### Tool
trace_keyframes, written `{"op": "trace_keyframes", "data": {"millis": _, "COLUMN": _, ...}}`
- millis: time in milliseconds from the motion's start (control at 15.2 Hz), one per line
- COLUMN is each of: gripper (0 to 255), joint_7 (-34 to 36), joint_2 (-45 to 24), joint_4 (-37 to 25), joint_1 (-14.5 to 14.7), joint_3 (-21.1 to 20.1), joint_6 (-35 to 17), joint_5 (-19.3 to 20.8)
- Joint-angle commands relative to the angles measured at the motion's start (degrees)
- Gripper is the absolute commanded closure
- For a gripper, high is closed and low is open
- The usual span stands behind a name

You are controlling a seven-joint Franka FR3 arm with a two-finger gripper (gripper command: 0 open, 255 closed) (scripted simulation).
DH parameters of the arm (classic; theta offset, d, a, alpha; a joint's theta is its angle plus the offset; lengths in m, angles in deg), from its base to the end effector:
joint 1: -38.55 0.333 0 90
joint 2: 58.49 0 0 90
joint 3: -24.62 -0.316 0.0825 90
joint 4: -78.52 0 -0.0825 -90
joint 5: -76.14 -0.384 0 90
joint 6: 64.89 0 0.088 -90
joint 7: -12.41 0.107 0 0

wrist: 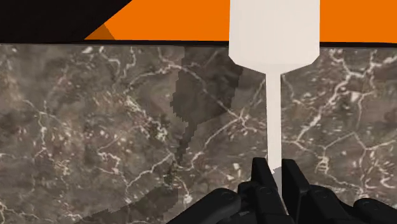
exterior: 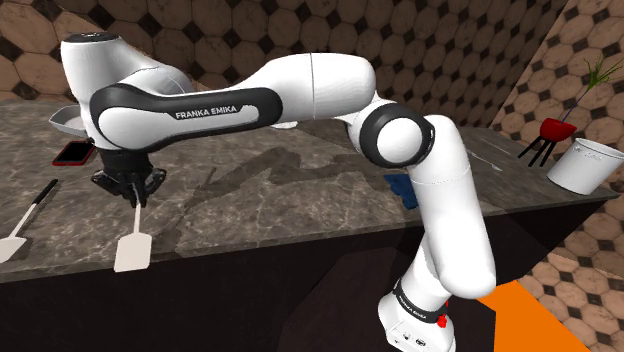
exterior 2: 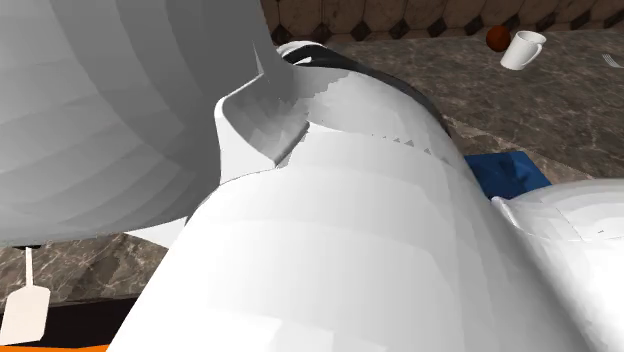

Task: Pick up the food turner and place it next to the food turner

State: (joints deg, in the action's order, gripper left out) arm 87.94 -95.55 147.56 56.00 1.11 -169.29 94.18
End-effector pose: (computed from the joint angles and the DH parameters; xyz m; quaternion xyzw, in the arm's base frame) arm 0.6154 0.3965 0.4236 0.9540 -0.2978 0.0317 0.0090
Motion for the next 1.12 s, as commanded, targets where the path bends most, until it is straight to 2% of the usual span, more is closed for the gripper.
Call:
{"op": "trace_keyframes", "data": {"millis": 0, "gripper": 255, "joint_7": 0.17, "joint_2": -4.58, "joint_4": -7.89, "joint_1": 2.46, "joint_3": 0.56, "joint_6": 3.31, "joint_5": 0.96}}
{"op": "trace_keyframes", "data": {"millis": 924, "gripper": 255, "joint_7": 1.73, "joint_2": -6.19, "joint_4": 0.38, "joint_1": 1.44, "joint_3": 1.17, "joint_6": -6.23, "joint_5": 1.96}}
{"op": "trace_keyframes", "data": {"millis": 1056, "gripper": 255, "joint_7": 1.73, "joint_2": -6.19, "joint_4": 0.39, "joint_1": 1.44, "joint_3": 1.17, "joint_6": -6.23, "joint_5": 1.96}}
